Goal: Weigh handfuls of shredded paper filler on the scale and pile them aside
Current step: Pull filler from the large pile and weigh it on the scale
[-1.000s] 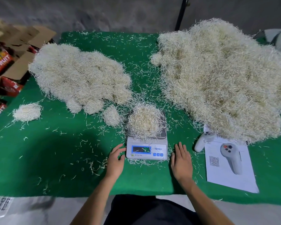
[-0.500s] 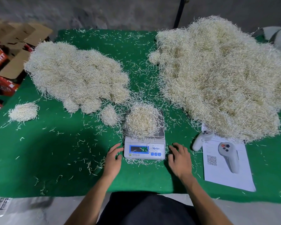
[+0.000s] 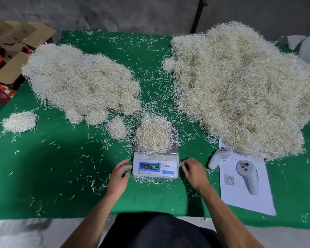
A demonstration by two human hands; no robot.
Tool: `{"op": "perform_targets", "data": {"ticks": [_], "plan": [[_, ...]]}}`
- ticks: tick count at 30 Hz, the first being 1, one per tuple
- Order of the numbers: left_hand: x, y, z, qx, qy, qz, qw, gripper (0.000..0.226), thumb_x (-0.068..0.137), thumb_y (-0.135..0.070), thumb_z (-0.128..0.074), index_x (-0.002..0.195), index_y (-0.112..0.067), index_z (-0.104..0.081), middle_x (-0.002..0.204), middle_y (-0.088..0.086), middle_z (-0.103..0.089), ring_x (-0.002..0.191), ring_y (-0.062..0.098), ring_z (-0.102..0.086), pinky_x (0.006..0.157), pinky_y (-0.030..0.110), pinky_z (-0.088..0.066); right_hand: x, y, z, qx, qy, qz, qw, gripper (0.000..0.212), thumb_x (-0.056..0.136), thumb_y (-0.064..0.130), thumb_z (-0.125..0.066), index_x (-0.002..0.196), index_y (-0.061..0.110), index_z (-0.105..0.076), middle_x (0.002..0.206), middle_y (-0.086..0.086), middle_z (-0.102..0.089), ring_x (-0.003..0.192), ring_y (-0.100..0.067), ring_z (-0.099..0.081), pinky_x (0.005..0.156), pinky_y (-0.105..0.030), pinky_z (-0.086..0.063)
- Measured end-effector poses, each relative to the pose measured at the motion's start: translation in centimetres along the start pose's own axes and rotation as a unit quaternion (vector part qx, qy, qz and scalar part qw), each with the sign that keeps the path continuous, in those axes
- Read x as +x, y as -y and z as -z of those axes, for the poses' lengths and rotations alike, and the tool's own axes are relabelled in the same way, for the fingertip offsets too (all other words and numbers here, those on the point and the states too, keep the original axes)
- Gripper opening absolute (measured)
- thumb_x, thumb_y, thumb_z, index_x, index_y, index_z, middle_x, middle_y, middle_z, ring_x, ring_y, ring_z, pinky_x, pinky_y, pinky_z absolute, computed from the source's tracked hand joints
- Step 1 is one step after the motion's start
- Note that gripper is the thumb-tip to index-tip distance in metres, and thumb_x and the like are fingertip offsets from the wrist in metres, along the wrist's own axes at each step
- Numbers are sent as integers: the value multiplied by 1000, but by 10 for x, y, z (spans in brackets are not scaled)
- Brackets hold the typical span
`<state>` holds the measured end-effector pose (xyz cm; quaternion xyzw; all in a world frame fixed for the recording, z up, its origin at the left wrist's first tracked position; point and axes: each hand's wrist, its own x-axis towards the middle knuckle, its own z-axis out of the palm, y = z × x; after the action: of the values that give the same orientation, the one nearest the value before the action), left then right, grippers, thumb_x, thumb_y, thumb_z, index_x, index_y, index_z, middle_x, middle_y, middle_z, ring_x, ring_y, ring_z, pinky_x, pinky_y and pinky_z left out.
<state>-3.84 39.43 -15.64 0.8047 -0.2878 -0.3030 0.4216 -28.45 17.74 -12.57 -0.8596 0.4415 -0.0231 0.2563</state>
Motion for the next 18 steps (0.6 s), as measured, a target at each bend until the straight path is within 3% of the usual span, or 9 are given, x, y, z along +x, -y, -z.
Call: {"op": "perform_targets", "data": {"ticks": [3,6,9,11,14,16,18], "plan": [[-1,-2,0,-11,-6,2,1000,34,95,4,-58,111,-22,-74,143,-18,-49,133,6,-47,113,29,-31,28,20,42,82,-87,-37,992,24,107,30,-51,106,10,-63,87,-3,-64,66,-20,-63,63,-40,-59],[-2,-1,0,-22,-12,1,1000,34,95,4,-58,110,-20,-75,144,-17,-50,133,6,-47,113,27,-32,56,55,88,140,-157,42,977,26,107,32,-51,105,10,-64,87,0,-63,68,-17,-61,59,-33,-54],[-3,-3,0,-31,-14,0,999,33,95,6,-58,109,-19,-76,143,-16,-51,134,6,-46,113,26,-31,76,98,112,147,-167,121,967,26,106,36,-52,109,16,-67,96,7,-60,81,-7,-59,71,-20,-49],[-4,-4,0,-34,-15,-1,999,33,94,6,-58,108,-18,-76,143,-15,-51,133,7,-47,115,27,-30,85,118,116,129,-130,151,971,27,105,33,-52,120,17,-68,106,5,-60,90,-8,-60,84,-23,-50],[-4,-7,1,-34,-18,5,999,33,94,7,-58,107,-17,-76,143,-16,-51,131,4,-48,102,8,-29,91,128,115,65,-63,177,980,31,105,26,-53,133,19,-64,120,2,-62,98,-13,-64,93,-31,-50],[-4,-7,1,-36,-14,11,999,33,94,7,-58,108,-17,-76,143,-16,-51,131,3,-48,96,2,-28,91,123,112,68,-64,175,980,32,105,25,-52,134,19,-64,123,2,-64,100,-13,-64,97,-32,-49],[-4,-6,1,-31,-12,6,999,32,95,5,-59,107,-18,-76,143,-17,-50,133,3,-46,101,8,-27,88,113,107,99,-106,155,977,28,104,29,-54,127,20,-68,121,2,-68,91,-9,-65,93,-29,-51]]}}
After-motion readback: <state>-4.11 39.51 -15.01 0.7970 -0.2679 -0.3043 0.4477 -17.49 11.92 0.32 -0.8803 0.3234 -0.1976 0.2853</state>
